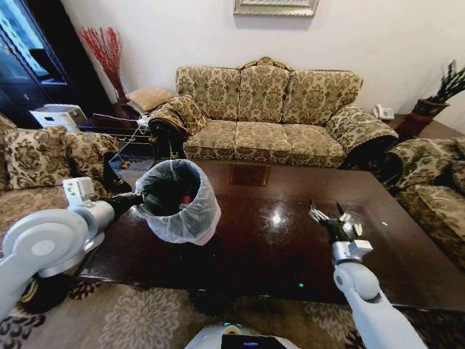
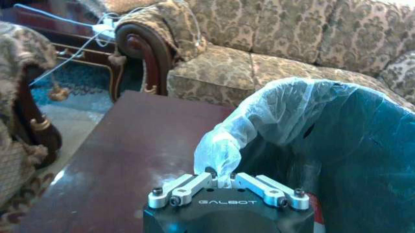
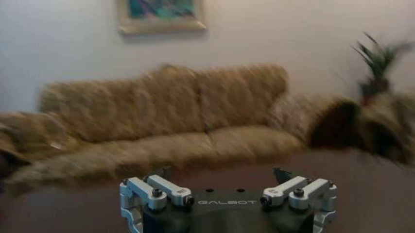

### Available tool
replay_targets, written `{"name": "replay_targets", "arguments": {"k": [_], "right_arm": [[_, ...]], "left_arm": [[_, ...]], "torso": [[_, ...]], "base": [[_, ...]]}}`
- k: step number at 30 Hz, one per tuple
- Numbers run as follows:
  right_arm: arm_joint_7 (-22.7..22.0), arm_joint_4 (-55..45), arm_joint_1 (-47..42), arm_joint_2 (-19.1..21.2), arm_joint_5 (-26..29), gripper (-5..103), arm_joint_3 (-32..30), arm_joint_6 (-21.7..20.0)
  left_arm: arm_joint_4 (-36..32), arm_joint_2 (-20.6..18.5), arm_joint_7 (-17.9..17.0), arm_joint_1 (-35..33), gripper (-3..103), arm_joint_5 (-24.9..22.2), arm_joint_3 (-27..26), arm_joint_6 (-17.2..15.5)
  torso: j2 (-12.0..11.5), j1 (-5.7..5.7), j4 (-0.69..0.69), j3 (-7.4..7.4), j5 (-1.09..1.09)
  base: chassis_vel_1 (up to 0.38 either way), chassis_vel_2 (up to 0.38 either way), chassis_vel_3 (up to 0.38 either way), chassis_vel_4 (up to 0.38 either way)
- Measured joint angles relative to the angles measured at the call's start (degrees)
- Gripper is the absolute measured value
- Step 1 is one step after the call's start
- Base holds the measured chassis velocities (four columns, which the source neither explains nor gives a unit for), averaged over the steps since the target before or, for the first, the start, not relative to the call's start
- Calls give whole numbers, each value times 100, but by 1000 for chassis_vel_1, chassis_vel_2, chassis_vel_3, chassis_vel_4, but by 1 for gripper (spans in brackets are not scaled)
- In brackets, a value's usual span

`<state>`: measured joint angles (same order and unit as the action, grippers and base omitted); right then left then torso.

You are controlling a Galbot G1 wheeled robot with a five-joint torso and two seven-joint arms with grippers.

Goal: Move to the front of the table and place the trash on the table into the trash bin.

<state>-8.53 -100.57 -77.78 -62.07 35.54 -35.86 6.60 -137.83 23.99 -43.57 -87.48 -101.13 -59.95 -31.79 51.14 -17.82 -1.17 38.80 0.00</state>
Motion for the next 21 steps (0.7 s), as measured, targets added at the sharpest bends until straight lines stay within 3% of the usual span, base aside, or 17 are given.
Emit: {"name": "replay_targets", "arguments": {"k": [6, 16, 18, 21], "right_arm": [[23, 1361, 506, 107, -376, 100, 45, 498], [53, 2076, 981, 231, 22, 100, 322, 174], [58, 2230, 1117, 233, 50, 103, 409, 114], [55, 2316, 1183, 216, -51, 95, 424, 69]], "left_arm": [[-97, 18, 98, -21, 1, 126, 89, -7], [-210, 20, 126, -52, 1, 151, 94, -16], [-230, 46, 123, -75, 1, 158, 89, -16], [-244, 75, 123, -94, 1, 168, 89, -16]], "torso": [[0, 0, 1, 0, 8], [0, 0, 3, 0, -2], [0, 0, -5, 0, -5], [0, 0, -8, 0, -1]], "base": [[-253, -245, 233, 247], [-95, -86, 80, 72], [41, 80, -23, -25], [90, 41, -10, -23]]}}
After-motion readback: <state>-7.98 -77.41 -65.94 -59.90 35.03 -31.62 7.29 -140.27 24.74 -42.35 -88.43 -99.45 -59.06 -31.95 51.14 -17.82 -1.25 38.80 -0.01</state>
